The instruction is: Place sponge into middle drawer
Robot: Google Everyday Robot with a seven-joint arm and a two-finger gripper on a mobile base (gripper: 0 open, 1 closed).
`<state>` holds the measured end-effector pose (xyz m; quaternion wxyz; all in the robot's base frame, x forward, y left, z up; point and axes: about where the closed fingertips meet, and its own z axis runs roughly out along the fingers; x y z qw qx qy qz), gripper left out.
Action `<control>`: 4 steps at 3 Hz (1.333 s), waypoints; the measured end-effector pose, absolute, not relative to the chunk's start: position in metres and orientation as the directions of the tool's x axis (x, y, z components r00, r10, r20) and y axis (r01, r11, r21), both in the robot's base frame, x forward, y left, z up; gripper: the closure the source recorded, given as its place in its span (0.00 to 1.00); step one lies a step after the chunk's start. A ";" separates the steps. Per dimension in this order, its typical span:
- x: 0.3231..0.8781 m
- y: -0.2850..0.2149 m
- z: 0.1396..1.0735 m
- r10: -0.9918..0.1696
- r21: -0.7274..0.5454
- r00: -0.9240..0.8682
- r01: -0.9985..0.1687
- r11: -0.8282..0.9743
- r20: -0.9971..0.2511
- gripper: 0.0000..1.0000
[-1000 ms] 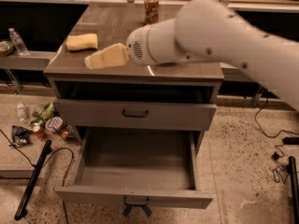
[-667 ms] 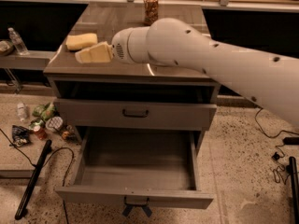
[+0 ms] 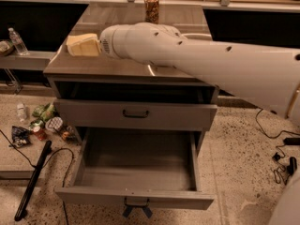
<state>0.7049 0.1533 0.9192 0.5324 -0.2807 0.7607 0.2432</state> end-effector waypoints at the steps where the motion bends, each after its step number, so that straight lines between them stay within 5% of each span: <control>1: 0.716 0.170 0.913 -0.213 0.007 -0.202 -0.740 0.672 -0.956 0.00; 4: 0.813 0.217 0.885 -0.247 -0.091 -0.058 -0.828 0.553 -0.967 0.00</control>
Offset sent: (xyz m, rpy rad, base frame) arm 0.0805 0.0461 -0.0183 -0.1274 -0.2521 0.2565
